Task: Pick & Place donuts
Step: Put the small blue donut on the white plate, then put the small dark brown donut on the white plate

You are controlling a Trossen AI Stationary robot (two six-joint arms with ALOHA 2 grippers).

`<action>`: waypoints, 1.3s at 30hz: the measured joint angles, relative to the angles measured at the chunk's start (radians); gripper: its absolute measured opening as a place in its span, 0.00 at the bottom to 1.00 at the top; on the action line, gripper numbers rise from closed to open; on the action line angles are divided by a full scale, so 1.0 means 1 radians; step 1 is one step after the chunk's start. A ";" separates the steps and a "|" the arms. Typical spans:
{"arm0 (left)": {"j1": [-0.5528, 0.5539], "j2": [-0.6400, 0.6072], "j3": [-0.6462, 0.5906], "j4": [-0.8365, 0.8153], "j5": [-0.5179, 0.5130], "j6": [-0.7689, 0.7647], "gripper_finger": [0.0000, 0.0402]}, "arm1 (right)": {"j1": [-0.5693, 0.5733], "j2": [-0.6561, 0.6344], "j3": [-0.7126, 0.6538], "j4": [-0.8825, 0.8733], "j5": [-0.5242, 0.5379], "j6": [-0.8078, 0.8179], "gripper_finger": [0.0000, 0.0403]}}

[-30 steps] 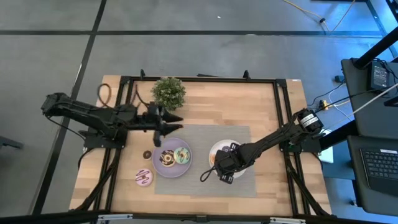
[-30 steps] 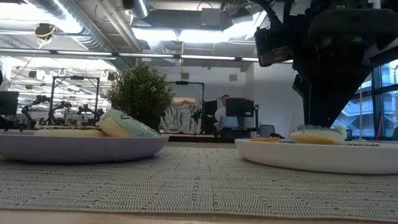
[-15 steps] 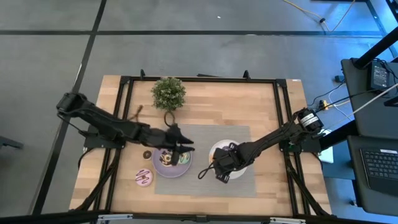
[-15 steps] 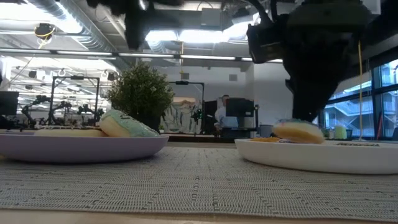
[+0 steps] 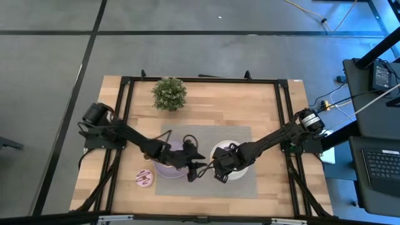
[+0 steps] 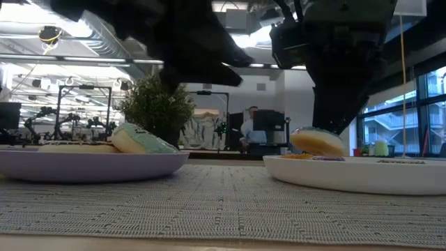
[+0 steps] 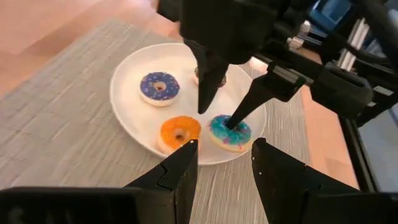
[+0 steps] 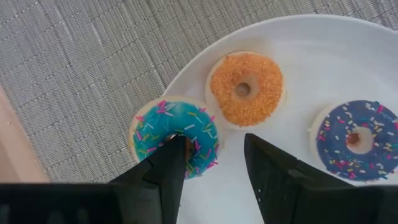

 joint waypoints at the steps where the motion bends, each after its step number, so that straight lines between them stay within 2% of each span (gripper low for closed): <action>1: 0.003 0.023 0.020 0.001 0.001 0.000 0.36 | -0.001 0.000 0.000 -0.001 0.000 0.000 0.41; 14: 0.006 0.198 0.179 0.000 0.001 -0.052 0.36 | -0.003 0.000 0.000 -0.019 0.014 0.000 0.41; 25: 0.011 0.231 0.180 -0.003 -0.053 -0.100 0.36 | -0.003 -0.003 0.000 -0.013 0.039 0.003 0.41; 39: 0.031 0.285 0.179 0.026 -0.061 -0.151 0.36 | -0.003 -0.018 0.001 -0.017 0.073 -0.005 0.41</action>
